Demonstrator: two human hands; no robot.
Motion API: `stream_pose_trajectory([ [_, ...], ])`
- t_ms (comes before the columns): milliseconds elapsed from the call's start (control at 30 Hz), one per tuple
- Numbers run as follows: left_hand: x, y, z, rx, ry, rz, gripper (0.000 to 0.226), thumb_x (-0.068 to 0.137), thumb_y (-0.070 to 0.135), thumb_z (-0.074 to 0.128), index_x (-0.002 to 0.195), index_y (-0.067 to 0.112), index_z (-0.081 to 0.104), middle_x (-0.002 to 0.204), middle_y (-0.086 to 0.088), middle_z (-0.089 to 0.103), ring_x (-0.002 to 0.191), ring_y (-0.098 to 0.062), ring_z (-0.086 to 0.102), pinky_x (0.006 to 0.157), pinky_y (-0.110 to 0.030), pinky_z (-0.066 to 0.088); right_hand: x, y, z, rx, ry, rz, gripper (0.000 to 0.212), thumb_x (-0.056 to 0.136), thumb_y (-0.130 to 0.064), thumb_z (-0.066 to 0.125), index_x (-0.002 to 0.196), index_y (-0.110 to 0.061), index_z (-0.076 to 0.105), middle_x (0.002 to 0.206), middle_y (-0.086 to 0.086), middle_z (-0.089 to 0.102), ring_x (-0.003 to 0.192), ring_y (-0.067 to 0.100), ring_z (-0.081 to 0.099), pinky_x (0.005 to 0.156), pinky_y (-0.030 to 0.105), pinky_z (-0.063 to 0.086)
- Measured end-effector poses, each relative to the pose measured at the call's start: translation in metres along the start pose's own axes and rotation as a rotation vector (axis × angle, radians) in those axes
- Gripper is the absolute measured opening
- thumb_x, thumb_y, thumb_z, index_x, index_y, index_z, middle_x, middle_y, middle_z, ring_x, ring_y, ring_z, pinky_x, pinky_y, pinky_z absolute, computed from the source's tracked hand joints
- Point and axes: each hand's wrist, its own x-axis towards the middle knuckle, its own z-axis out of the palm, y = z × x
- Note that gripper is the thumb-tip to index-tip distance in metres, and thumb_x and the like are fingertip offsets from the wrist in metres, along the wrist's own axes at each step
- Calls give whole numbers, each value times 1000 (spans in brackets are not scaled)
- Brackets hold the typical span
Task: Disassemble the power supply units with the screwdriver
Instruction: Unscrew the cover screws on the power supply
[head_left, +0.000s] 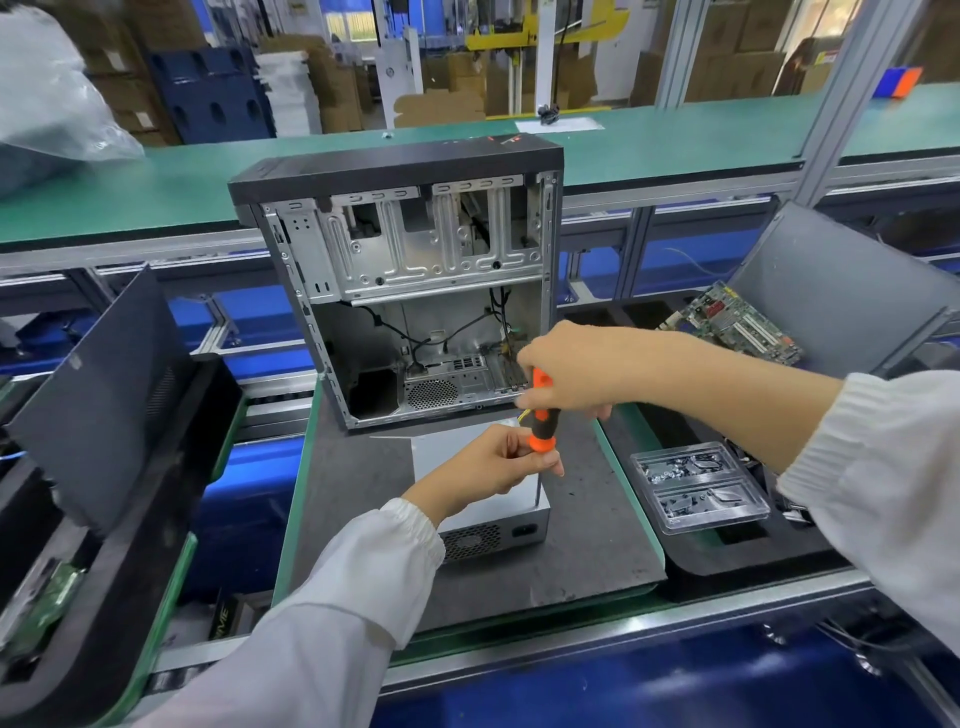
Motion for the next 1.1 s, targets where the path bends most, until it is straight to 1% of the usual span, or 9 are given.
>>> stream_pose_trajectory([
  [33, 0, 0, 0, -4, 2, 5, 22, 98, 25, 58, 90, 9, 70, 54, 7, 23, 48, -8, 21, 45, -17, 20, -2, 2, -5, 17, -68, -55, 20, 92, -35, 57, 102, -19, 51, 89, -1, 52, 58, 10, 62, 52, 24, 48],
  [133, 1, 1, 2, 0, 3, 30, 19, 98, 23, 59, 88, 12, 71, 56, -6, 25, 50, -10, 21, 45, -18, 19, -5, 8, -16, 55, -171, -131, 53, 82, -41, 71, 124, -34, 40, 101, -2, 47, 80, 17, 60, 70, 34, 51],
  [233, 2, 2, 2, -2, -8, 37, 17, 97, 22, 59, 91, 10, 69, 63, -23, 33, 52, -12, 22, 47, -19, 20, -6, 3, -10, 100, -121, 38, 58, 79, -61, 64, 115, -22, 42, 81, 1, 56, 62, 21, 70, 63, 32, 58],
  [333, 4, -1, 1, -21, -13, 22, 18, 97, 23, 60, 92, 9, 71, 59, -3, 20, 50, -10, 21, 46, -18, 20, -1, 1, -1, 36, -86, 68, 42, 88, -49, 61, 103, -10, 56, 69, 3, 64, 46, 16, 66, 54, 23, 52],
  [500, 3, -11, -7, -32, -6, 8, 17, 91, 10, 66, 108, 4, 66, 62, 4, 20, 53, -10, 19, 48, -18, 19, 0, 1, -2, 47, -72, 11, 16, 90, -32, 61, 93, -18, 55, 83, 5, 64, 49, 15, 64, 50, 22, 47],
  [667, -4, -28, -18, 28, 31, -61, 20, 89, -2, 60, 106, 7, 66, 62, 1, 25, 50, -8, 24, 47, -16, 24, -5, 3, -12, 2, -46, 8, 18, 90, -27, 57, 96, -10, 63, 77, 11, 71, 53, 17, 65, 61, 26, 52],
  [833, -7, -38, -11, 144, 21, -42, 23, 86, 15, 74, 105, 7, 65, 63, 1, 24, 57, -13, 23, 56, -24, 21, -6, 9, -24, 110, -2, -2, 19, 90, -27, 58, 94, -10, 64, 60, 4, 68, 43, 9, 63, 57, 22, 53],
  [1033, -10, -46, -5, 121, 129, -38, 17, 96, 21, 61, 91, 7, 69, 59, -2, 34, 52, -8, 27, 50, -20, 23, -2, 15, -31, 168, 29, -29, 19, 89, -30, 58, 94, -12, 64, 54, -1, 67, 47, 8, 66, 73, 34, 59],
  [1100, -15, -48, -9, 101, 172, -46, 19, 97, 19, 58, 85, 9, 69, 52, 8, 34, 45, -3, 25, 45, -17, 21, 2, 15, -31, 181, 30, -32, 20, 90, -31, 58, 94, -12, 64, 54, 0, 67, 49, 9, 67, 74, 34, 59],
])
